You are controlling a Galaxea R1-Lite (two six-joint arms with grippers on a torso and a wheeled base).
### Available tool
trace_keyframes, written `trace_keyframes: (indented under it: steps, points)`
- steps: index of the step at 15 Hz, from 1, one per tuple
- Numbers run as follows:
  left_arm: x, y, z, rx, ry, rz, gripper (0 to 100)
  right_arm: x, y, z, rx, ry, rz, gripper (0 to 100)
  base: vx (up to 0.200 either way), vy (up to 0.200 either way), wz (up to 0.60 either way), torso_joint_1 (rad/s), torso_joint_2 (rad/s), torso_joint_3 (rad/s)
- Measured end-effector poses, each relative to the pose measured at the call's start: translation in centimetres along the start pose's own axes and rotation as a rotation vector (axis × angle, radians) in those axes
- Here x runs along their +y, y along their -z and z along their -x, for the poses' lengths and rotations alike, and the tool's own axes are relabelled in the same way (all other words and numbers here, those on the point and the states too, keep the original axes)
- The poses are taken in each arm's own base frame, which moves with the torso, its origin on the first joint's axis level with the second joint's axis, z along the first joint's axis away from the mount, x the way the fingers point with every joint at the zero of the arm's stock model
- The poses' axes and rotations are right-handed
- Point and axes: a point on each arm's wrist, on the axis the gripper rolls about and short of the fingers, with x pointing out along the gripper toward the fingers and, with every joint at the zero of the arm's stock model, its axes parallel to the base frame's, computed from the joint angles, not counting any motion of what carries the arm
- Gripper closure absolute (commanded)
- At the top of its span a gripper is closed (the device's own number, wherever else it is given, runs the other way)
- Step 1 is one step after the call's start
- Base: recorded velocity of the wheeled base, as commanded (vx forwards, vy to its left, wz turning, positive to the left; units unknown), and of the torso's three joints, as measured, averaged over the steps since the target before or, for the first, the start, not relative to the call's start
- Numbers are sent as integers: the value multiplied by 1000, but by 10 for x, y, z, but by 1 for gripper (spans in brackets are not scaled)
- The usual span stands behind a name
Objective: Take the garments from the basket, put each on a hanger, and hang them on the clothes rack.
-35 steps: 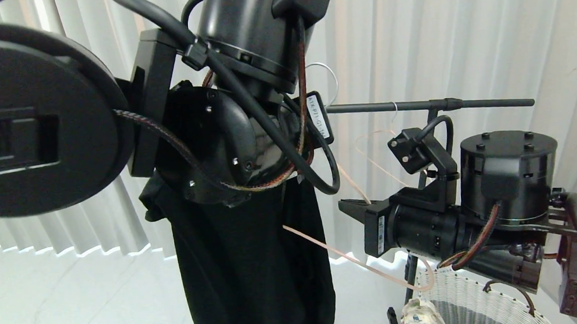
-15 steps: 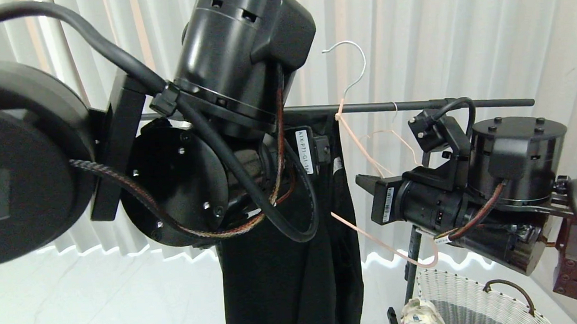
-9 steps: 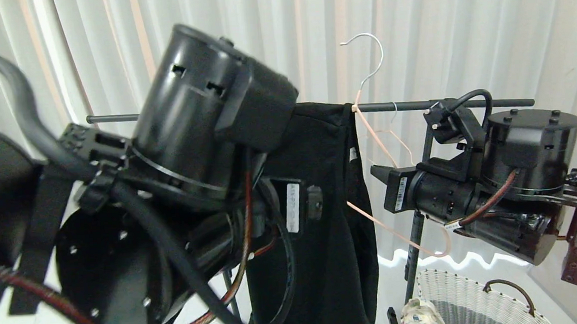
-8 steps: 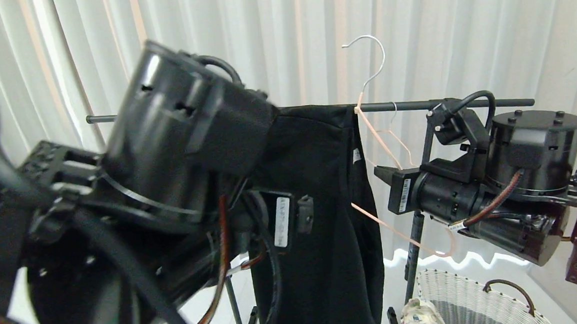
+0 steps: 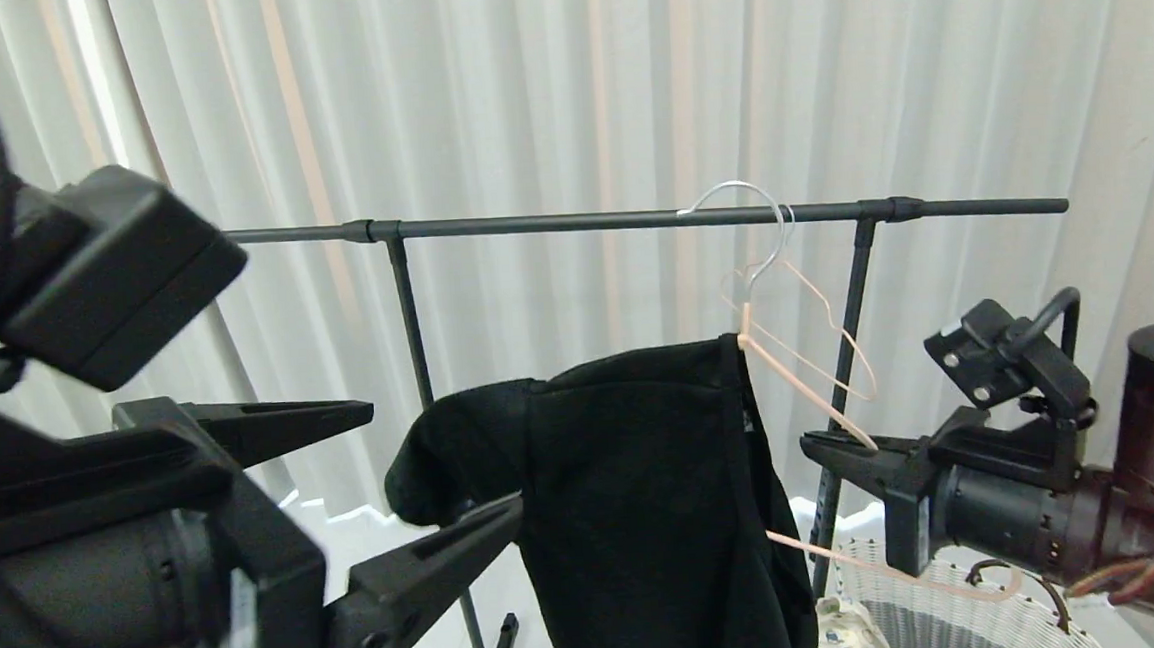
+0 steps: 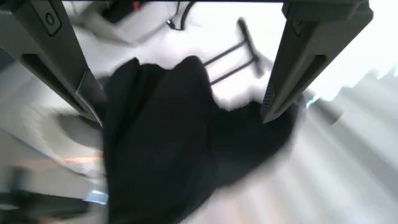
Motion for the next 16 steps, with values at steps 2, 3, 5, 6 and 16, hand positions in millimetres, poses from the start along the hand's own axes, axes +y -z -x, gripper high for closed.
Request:
trace_keyframes:
  steps: [2,3,5,6,16]
  points:
    - [7,3,9,-72,163,-48,0,6,7,16,6,-62,27,100,0,0,0,0,0,0]
    - [10,3,9,-119,220,-76,0,10,11,22,7,-84,36,100,0,0,0,0,0,0]
    - [11,5,-2,-164,308,-146,0,21,16,34,6,-142,65,100,0,0,0,0,0,0]
    - [10,7,-11,-161,339,-175,0,26,19,39,5,-157,83,100,0,0,0,0,0,0]
    - [-5,38,-62,1,488,-225,100,44,21,49,-5,-236,125,100,0,0,0,0,0,0]
